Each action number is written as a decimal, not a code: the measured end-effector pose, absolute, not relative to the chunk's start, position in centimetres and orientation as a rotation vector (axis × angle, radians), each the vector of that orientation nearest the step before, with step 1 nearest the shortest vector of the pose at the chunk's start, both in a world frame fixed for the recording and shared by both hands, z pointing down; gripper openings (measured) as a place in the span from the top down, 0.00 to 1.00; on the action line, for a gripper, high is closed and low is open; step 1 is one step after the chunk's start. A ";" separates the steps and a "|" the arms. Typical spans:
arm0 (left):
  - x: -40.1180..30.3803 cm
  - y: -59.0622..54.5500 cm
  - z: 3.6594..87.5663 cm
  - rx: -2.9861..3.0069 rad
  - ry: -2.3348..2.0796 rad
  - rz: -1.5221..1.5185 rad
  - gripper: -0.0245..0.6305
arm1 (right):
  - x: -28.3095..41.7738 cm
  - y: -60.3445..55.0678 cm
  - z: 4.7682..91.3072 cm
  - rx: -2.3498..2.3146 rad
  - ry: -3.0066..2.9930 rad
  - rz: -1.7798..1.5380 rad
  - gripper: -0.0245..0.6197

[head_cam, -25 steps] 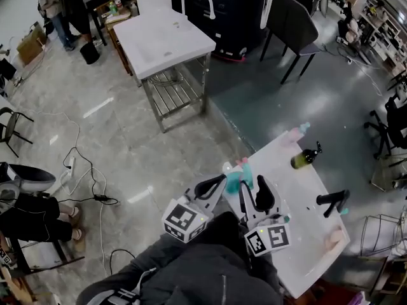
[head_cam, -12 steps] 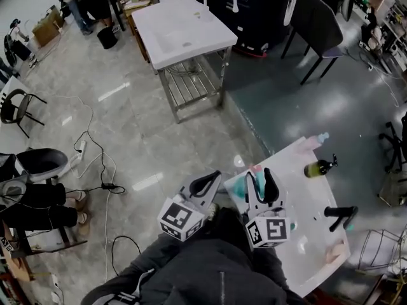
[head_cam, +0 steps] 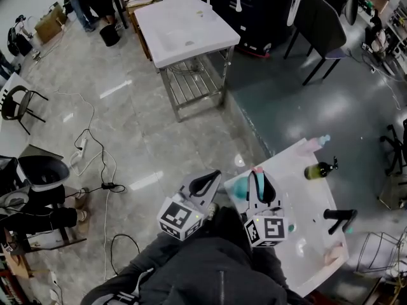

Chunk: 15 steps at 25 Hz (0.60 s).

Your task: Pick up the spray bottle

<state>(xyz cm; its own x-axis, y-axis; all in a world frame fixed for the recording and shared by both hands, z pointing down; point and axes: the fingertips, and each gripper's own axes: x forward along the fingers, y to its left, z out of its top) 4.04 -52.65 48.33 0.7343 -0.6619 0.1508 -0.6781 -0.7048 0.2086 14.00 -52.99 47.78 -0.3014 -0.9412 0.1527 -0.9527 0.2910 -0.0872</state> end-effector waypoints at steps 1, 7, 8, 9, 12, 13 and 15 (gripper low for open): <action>4.0 -52.6 48.4 2.687 -1.058 0.095 0.95 | 14.0 -53.0 47.8 1.812 -2.465 0.249 0.85; 3.5 -52.8 48.2 2.681 -1.077 0.082 0.95 | 14.4 -53.0 47.8 1.837 -2.451 0.257 0.85; 3.6 -52.7 48.3 2.682 -1.075 0.083 0.95 | 14.5 -52.9 47.8 1.840 -2.450 0.260 0.85; 3.7 -52.7 48.3 2.685 -1.071 0.085 0.95 | 14.6 -52.9 47.8 1.843 -2.451 0.263 0.85; 4.0 -52.5 48.3 2.699 -1.051 0.090 0.95 | 14.8 -52.8 47.7 1.859 -2.454 0.261 0.86; 4.1 -52.5 48.3 2.703 -1.046 0.091 0.95 | 14.9 -52.8 47.6 1.863 -2.455 0.256 0.86; 4.2 -52.3 48.3 2.707 -1.039 0.093 0.95 | 14.9 -52.6 47.4 1.871 -2.455 0.246 0.86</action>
<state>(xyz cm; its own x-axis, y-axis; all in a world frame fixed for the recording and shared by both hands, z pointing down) 4.22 -52.34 48.25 0.7450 -0.6513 0.1441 -0.6666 -0.7182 0.1999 14.93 -52.57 47.39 -0.2691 -0.9541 0.1317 -0.9613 0.2575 -0.0983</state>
